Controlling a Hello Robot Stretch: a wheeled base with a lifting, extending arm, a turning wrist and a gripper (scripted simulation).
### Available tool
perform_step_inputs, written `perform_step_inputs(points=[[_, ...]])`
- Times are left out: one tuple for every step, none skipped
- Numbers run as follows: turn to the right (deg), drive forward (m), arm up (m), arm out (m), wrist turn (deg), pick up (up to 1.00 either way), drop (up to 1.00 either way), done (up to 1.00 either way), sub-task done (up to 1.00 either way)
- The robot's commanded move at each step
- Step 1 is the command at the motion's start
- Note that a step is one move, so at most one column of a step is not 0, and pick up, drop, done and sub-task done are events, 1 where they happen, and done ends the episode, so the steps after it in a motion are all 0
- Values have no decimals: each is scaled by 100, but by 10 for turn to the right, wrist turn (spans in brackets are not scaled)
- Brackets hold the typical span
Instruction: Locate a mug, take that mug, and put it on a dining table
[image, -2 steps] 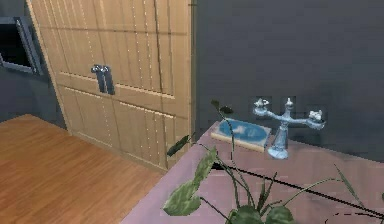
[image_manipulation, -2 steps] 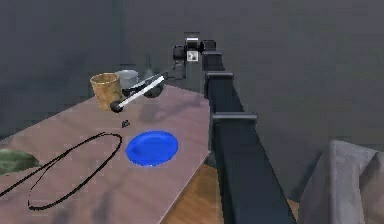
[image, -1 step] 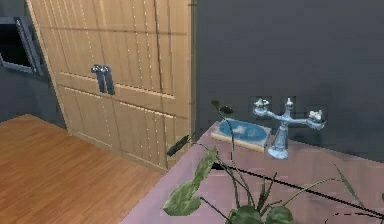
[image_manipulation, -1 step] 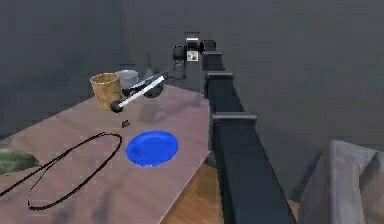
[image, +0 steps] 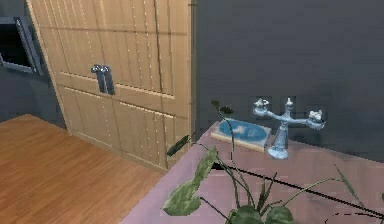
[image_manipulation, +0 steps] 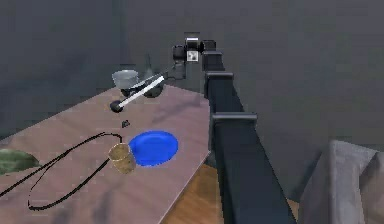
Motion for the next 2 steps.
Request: perform_step_inputs(points=[[0,0,0,-10,0,0,0,0,0],[0,0,0,0,0,0,0,100,0]])
